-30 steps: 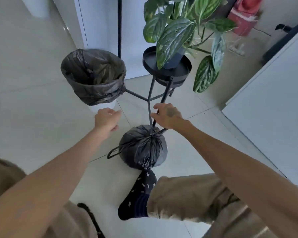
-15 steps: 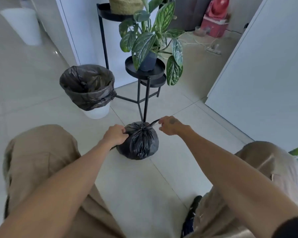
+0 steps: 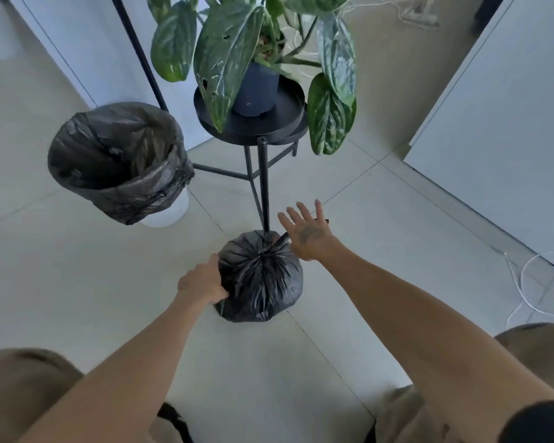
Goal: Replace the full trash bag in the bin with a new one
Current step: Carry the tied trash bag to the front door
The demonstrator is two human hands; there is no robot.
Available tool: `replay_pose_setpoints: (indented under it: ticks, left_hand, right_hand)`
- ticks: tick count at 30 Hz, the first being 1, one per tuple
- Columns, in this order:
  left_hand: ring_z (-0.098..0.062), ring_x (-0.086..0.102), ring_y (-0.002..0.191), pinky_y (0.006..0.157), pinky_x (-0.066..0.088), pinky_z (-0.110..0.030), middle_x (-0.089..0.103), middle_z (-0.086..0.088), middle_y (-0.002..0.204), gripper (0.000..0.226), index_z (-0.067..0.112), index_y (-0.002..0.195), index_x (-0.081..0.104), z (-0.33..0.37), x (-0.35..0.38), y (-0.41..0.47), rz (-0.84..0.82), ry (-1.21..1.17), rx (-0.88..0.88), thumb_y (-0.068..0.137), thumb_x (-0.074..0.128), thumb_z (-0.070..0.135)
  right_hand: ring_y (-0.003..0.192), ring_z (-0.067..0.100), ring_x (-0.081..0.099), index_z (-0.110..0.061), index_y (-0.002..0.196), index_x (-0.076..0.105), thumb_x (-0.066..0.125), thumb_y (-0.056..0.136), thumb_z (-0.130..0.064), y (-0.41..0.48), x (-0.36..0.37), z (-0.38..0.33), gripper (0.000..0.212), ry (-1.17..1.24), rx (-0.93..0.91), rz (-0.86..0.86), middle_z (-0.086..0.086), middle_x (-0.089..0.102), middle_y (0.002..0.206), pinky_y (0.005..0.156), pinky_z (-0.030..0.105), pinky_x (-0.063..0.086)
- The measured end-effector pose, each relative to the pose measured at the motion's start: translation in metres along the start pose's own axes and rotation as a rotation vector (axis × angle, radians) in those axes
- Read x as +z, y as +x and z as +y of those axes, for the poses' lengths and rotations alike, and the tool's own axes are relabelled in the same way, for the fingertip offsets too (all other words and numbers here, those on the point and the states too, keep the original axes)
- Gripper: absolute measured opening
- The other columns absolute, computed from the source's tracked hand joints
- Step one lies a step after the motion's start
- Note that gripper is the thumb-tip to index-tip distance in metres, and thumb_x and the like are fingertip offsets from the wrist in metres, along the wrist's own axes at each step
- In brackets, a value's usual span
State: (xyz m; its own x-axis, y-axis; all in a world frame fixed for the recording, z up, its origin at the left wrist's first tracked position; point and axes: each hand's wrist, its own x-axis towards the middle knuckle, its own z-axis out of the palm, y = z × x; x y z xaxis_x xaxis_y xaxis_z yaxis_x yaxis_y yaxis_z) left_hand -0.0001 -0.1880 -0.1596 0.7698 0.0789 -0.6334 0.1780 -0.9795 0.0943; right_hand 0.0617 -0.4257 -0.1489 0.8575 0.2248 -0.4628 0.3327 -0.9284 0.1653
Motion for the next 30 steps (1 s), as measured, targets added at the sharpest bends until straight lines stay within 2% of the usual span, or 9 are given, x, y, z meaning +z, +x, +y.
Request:
replay_pose_setpoints:
  ticks: [2,3,5,7,11,15,18,20,30]
  left_hand:
    - [-0.034,0.065,0.102,0.079,0.055,-0.038,0.059,-0.013,0.121,0.066,0.019,0.141,0.035,0.005,-0.003,0.013,-0.048,0.026,-0.003,0.084,0.068,0.020]
    - [-0.034,0.065,0.098,0.075,0.054,-0.037,0.059,-0.014,0.119,0.060,0.017,0.138,0.036,0.006,-0.004,0.012,-0.050,0.027,-0.012,0.086,0.064,0.015]
    - [-0.037,0.064,0.101,0.077,0.052,-0.041,0.060,-0.015,0.117,0.051,0.013,0.134,0.038,0.016,-0.015,0.003,-0.026,0.014,-0.017,0.087,0.060,0.012]
    - [-0.037,0.063,0.103,0.080,0.053,-0.042,0.062,-0.014,0.116,0.039,0.011,0.127,0.046,0.027,-0.027,-0.015,0.000,0.011,-0.001,0.090,0.058,0.018]
    - [-0.035,0.066,0.095,0.071,0.051,-0.036,0.069,-0.011,0.101,0.022,0.011,0.099,0.066,0.067,-0.084,-0.076,-0.003,0.007,0.084,0.094,0.059,0.031]
    - [-0.035,0.065,0.080,0.062,0.042,-0.032,0.060,-0.007,0.076,0.030,0.014,0.069,0.054,0.121,-0.168,-0.161,0.029,-0.080,0.179,0.094,0.059,0.030]
    - [-0.035,0.062,0.073,0.058,0.039,-0.031,0.054,-0.005,0.067,0.038,0.015,0.061,0.046,0.166,-0.240,-0.235,0.032,-0.143,0.275,0.094,0.059,0.028]
    - [-0.035,0.061,0.073,0.058,0.040,-0.033,0.055,-0.005,0.065,0.040,0.017,0.060,0.044,0.197,-0.283,-0.282,-0.001,-0.143,0.336,0.095,0.058,0.029]
    - [-0.034,0.062,0.078,0.069,0.051,-0.042,0.068,-0.011,0.077,0.027,0.011,0.077,0.065,0.380,-0.418,-0.424,-0.088,-0.023,0.798,0.095,0.056,0.030]
  right_hand:
    - [0.136,0.033,0.043,-0.014,0.150,0.033,0.048,0.100,-0.025,0.008,0.001,0.006,0.053,0.034,0.031,-0.167,0.010,0.052,0.143,0.121,0.060,0.006]
    - [0.114,0.030,0.057,-0.011,0.136,0.049,0.050,0.099,-0.019,0.005,0.001,0.008,0.039,0.098,0.035,-0.208,0.008,0.061,0.127,0.116,0.054,0.026]
    - [0.084,0.027,0.058,-0.006,0.111,0.062,0.048,0.096,-0.008,-0.009,-0.005,0.020,0.020,0.268,0.047,-0.232,0.009,0.064,0.105,0.074,0.035,0.047]
    - [0.079,0.028,0.057,-0.004,0.097,0.059,0.042,0.097,-0.009,-0.031,-0.017,0.028,0.018,0.401,0.059,-0.226,0.010,0.059,0.095,0.059,0.031,0.040]
    - [0.079,0.028,0.055,-0.013,0.088,0.050,0.038,0.099,-0.019,-0.101,-0.069,0.065,0.018,0.595,0.151,-0.265,0.005,0.054,0.087,0.063,0.032,0.039]
    - [0.077,0.028,0.058,-0.008,0.087,0.058,0.035,0.099,-0.022,-0.194,-0.143,0.118,0.029,0.792,0.281,-0.252,0.006,0.061,0.084,0.056,0.030,0.038]
    - [0.086,0.034,0.063,-0.005,0.098,0.066,0.037,0.101,-0.026,-0.284,-0.212,0.160,0.036,0.972,0.397,-0.210,0.013,0.067,0.095,0.074,0.040,0.052]
    - [0.090,0.035,0.064,-0.004,0.098,0.069,0.041,0.100,-0.025,-0.342,-0.252,0.183,0.036,1.112,0.500,-0.160,0.015,0.068,0.095,0.080,0.041,0.053]
    - [0.040,0.007,0.036,-0.013,0.077,0.072,0.052,0.099,-0.035,-0.580,-0.341,0.263,0.037,1.622,1.095,0.371,-0.001,0.046,0.063,0.040,0.017,0.029]
